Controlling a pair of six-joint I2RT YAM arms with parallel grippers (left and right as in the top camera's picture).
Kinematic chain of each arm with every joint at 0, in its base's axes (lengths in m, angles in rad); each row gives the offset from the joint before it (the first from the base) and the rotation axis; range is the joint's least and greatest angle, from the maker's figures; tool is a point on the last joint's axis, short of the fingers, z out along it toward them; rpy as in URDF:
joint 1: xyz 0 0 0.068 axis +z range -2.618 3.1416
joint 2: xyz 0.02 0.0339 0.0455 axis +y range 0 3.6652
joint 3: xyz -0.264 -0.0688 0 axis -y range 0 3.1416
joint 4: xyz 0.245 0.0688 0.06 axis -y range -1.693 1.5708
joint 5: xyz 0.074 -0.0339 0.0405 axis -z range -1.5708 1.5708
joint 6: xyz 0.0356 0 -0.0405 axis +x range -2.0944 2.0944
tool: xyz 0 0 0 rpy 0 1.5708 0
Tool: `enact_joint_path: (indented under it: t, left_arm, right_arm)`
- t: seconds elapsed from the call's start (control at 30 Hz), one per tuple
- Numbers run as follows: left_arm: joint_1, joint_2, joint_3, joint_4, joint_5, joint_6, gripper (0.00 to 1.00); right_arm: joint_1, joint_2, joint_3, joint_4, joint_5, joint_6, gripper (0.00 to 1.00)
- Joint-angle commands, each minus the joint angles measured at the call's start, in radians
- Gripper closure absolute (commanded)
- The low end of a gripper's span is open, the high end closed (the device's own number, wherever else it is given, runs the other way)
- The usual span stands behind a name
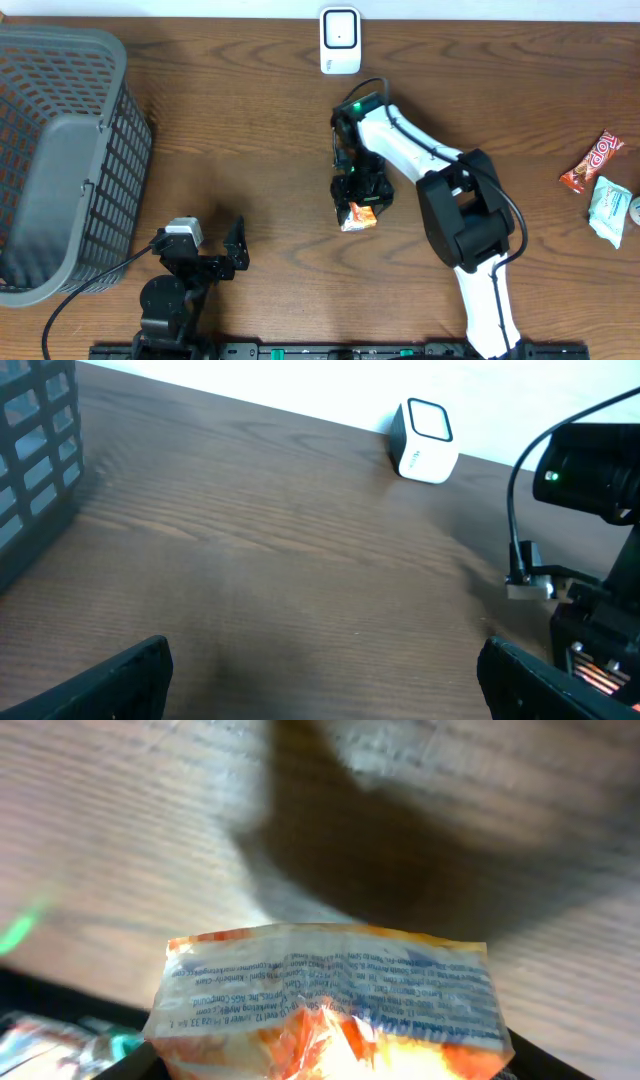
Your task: Scan the item barcode
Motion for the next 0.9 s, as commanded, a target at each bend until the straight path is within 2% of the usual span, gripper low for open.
enact_joint_path:
  t: [0.0,0.43,0.7,0.87]
  left_arm:
    - [0.002,-0.006,-0.014,-0.029,0.013,-0.009,0.02]
    - [0.002,-0.006,-0.014,-0.029,0.013,-0.009,0.02]
    - [0.003,-0.006,-0.014,-0.029,0.013,-0.009,0.02]
    - [0.003,-0.006,-0.014,-0.029,0.013,-0.009,0.02]
  right_arm:
    - [-0.024,0.008,-0.005,-0.021,-0.135,0.015,0.38]
    - [-0.048,0.008,-0.005,-0.080,-0.171,0.011,0.39]
    - [-0.057,0.008,0.010,0.043,-0.175,-0.004,0.40]
    - [-0.097,0.008,0.122,0.087,-0.174,-0.051,0.40]
